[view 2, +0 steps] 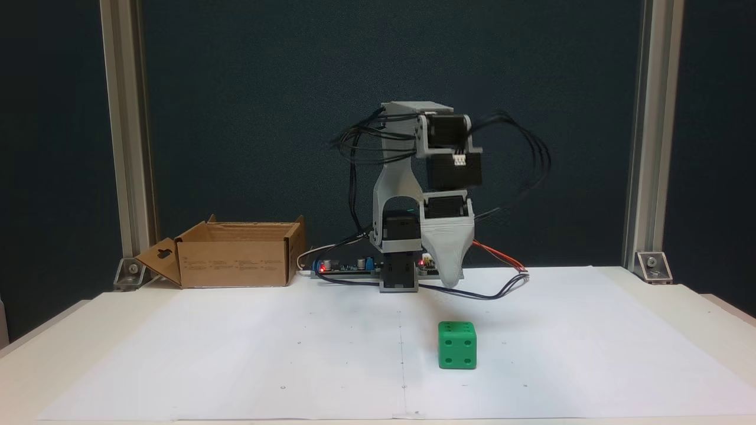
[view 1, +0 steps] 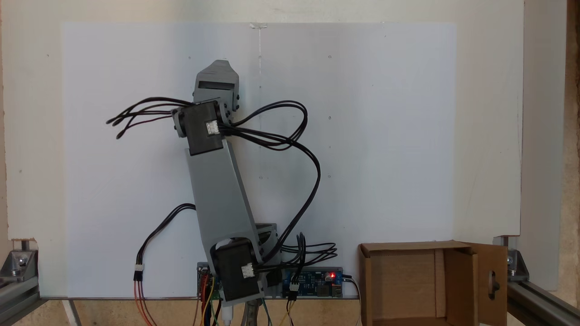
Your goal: Grasp a green dice and put it in the bin.
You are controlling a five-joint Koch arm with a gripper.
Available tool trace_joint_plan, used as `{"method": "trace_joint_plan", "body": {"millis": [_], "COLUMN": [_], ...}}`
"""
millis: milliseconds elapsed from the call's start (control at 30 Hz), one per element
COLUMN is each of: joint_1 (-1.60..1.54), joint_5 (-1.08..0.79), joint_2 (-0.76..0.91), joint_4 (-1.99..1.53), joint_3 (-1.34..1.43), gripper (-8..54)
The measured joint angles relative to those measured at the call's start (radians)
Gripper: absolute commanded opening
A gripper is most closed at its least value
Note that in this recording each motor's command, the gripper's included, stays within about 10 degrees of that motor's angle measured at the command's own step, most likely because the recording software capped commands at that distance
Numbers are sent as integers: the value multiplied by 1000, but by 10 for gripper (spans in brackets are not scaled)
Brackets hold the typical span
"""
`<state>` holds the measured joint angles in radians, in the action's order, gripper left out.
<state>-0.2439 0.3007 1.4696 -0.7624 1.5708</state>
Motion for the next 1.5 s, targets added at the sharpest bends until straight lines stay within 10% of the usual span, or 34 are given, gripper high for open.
{"method": "trace_joint_plan", "body": {"millis": [1500], "joint_1": [-8], "joint_5": [87], "joint_2": [-253], "joint_4": [31], "joint_3": [-72], "gripper": [433]}}
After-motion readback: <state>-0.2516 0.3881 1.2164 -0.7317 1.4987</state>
